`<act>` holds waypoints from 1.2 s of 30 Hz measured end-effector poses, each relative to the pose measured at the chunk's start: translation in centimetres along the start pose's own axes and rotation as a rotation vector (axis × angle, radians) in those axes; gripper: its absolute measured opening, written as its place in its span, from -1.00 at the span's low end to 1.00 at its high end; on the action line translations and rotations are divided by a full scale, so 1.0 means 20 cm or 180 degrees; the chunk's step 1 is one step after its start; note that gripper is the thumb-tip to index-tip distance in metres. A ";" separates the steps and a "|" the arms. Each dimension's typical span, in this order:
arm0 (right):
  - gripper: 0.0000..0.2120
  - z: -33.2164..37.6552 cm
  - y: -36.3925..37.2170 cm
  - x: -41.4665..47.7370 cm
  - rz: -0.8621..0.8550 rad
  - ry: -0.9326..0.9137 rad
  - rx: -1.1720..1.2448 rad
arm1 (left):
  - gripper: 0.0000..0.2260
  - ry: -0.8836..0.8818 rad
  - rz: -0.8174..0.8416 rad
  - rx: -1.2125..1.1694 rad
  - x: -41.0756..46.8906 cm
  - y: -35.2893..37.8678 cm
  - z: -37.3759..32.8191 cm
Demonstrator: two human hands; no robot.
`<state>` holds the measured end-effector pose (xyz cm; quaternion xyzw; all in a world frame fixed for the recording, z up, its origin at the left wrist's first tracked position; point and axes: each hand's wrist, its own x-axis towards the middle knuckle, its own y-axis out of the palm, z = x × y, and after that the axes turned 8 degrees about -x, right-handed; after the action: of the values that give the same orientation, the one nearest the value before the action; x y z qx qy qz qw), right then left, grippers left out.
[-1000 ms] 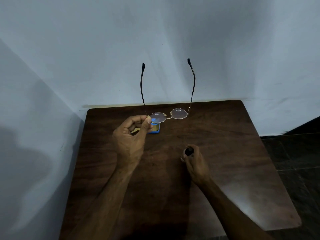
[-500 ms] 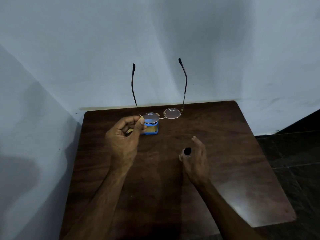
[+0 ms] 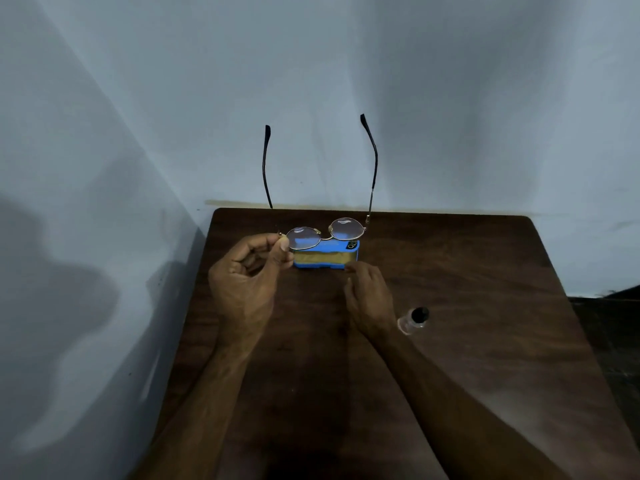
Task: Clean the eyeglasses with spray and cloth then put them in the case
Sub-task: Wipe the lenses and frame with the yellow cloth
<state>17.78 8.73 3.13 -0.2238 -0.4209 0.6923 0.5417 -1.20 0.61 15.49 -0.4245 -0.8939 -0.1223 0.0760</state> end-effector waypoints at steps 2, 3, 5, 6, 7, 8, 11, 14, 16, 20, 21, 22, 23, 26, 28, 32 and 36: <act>-0.66 -0.01 0.06 0.06 0.0401 -0.0026 -0.0162 | -0.87 -0.0008 -0.0073 0.0047 0.00 -0.03 0.02; -0.65 -0.02 0.09 0.08 0.0538 -0.0058 -0.0234 | -0.87 -0.0017 -0.0115 0.0056 0.00 -0.05 0.02; -0.65 -0.02 0.15 0.13 0.0646 -0.0164 -0.0347 | -0.87 -0.0020 -0.0194 0.0057 -0.01 -0.07 0.03; -0.65 -0.02 0.17 0.15 0.0655 -0.0214 -0.0388 | -0.87 -0.0027 -0.0221 0.0048 -0.01 -0.08 0.04; -0.65 -0.01 0.20 0.18 0.0671 -0.0266 -0.0432 | -0.88 -0.0040 -0.0256 0.0035 -0.01 -0.10 0.04; -0.64 -0.01 0.23 0.20 0.0695 -0.0319 -0.0498 | -0.89 -0.0052 -0.0293 0.0027 -0.01 -0.11 0.05; -0.62 -0.01 0.29 0.26 0.0833 -0.0394 -0.0728 | -0.91 -0.0049 -0.0358 0.0039 -0.01 -0.14 0.06; -0.62 -0.01 0.34 0.29 0.0900 -0.0440 -0.0866 | -0.90 -0.0111 -0.0432 0.0059 -0.01 -0.16 0.07; -0.62 -0.02 0.36 0.30 0.0954 -0.0459 -0.0970 | -0.88 -0.0116 -0.0458 0.0099 -0.02 -0.18 0.08; -0.60 -0.03 0.36 0.32 0.0972 -0.0470 -0.1146 | -0.90 -0.0111 -0.0425 0.0135 -0.03 -0.19 0.08; -0.59 -0.03 0.36 0.33 0.0982 -0.0464 -0.1178 | -0.90 -0.0097 -0.0417 0.0132 -0.04 -0.19 0.08; -0.58 -0.04 0.37 0.33 0.0999 -0.0453 -0.1208 | -0.90 -0.0086 -0.0400 0.0147 -0.04 -0.19 0.08; -0.58 -0.04 0.37 0.34 0.1016 -0.0443 -0.1240 | -0.90 -0.0080 -0.0374 0.0168 -0.04 -0.19 0.09; -0.54 -0.04 0.37 0.35 0.1079 -0.0445 -0.1266 | -0.90 -0.0103 -0.0315 0.0256 -0.05 -0.21 0.09; -0.52 -0.06 0.37 0.35 0.1076 -0.0451 -0.1272 | -0.91 -0.0121 -0.0308 0.0260 -0.05 -0.21 0.09; -0.57 -0.06 0.34 0.33 0.1061 -0.0520 -0.1279 | -0.91 -0.0142 -0.0280 0.0258 -0.07 -0.23 0.08; -0.66 -0.06 0.29 0.18 0.0995 -0.0676 -0.1145 | -0.89 -0.0111 -0.0260 0.0341 -0.08 -0.25 0.09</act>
<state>14.36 12.28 -1.79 -0.3049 -0.5521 0.7013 0.3324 -4.12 -3.17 12.68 -0.3850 -0.9170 -0.0698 0.0780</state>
